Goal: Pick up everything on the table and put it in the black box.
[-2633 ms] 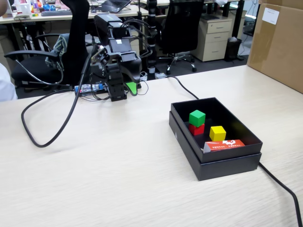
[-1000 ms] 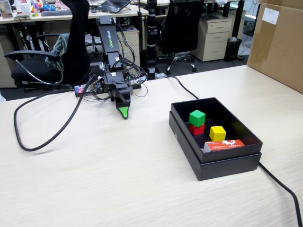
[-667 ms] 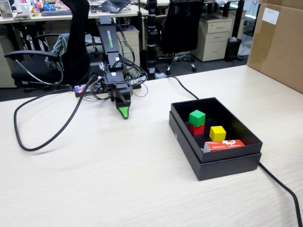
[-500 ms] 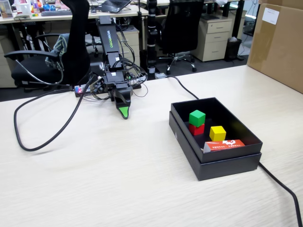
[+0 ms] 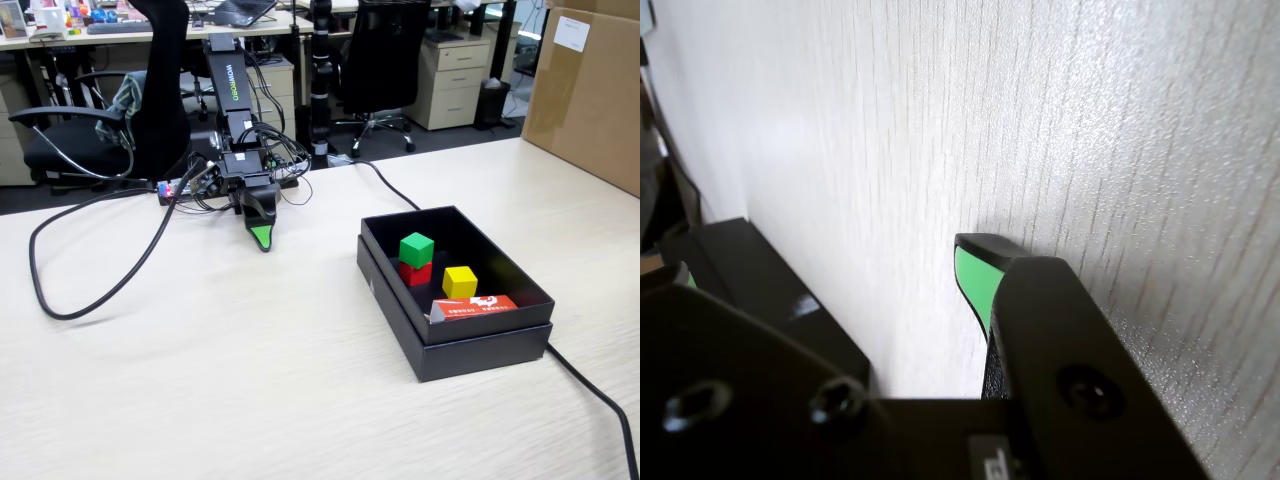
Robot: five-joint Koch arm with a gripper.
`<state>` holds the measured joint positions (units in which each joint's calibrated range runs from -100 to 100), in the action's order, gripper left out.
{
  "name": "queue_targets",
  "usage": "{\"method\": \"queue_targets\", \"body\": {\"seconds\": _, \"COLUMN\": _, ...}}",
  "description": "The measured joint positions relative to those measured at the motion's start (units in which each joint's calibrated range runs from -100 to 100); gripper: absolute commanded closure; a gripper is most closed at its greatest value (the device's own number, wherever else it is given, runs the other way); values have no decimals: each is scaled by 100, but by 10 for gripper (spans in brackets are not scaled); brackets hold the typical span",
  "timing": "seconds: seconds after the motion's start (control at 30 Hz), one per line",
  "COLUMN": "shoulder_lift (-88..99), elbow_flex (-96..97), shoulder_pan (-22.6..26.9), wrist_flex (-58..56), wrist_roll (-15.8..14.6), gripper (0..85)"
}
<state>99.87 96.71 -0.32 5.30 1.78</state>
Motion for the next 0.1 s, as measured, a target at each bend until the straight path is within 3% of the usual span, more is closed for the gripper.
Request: {"method": "queue_targets", "body": {"seconds": 0.1, "shoulder_lift": 0, "elbow_flex": 0, "shoulder_pan": 0, "wrist_flex": 0, "wrist_roll": 0, "gripper": 355}}
